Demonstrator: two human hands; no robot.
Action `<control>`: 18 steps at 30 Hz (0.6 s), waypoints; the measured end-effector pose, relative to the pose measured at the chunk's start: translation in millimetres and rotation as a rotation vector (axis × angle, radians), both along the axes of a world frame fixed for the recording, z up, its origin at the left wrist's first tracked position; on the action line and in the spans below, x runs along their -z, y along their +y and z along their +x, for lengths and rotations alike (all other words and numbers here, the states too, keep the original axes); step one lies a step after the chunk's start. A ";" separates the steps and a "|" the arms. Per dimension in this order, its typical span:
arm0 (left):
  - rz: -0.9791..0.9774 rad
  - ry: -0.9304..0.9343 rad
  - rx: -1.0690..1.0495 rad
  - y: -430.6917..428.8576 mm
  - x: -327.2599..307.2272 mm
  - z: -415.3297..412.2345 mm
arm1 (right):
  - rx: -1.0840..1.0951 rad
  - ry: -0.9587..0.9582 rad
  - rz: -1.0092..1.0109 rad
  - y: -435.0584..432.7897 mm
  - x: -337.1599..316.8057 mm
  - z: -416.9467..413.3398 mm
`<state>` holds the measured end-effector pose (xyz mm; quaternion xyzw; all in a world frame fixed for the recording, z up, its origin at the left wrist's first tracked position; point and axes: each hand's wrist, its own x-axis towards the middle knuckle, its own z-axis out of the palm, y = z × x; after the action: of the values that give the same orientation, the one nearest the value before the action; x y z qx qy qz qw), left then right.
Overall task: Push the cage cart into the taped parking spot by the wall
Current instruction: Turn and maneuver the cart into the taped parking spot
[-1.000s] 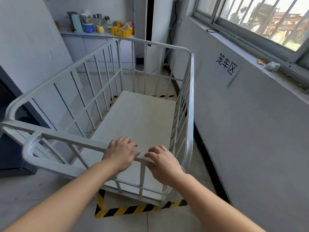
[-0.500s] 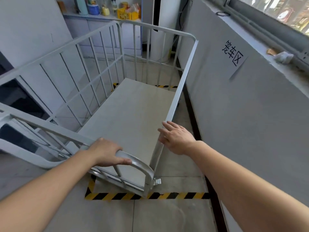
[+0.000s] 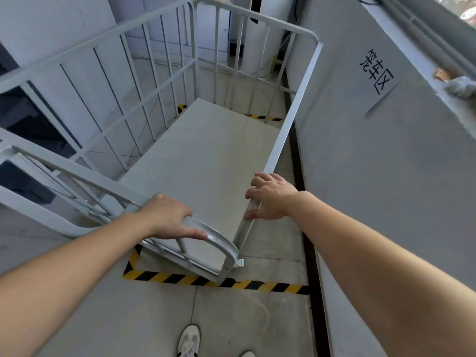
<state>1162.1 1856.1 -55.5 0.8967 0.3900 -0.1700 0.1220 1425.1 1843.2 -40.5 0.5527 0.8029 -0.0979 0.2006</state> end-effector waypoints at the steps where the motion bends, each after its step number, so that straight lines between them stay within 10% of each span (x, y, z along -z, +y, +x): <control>1: -0.009 -0.003 -0.010 -0.3 0.6 2.1 | -0.022 -0.015 -0.005 2.3 0.0 2.3; 18: -0.096 0.024 -0.265 -16.4 -2.5 64.0 | -0.239 0.022 -0.021 15.8 10.2 65.6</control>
<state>1226.1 1839.7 -53.0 0.8283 0.4979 -0.1817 0.1816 1490.8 1859.0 -50.7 0.4497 0.8642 -0.0879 0.2077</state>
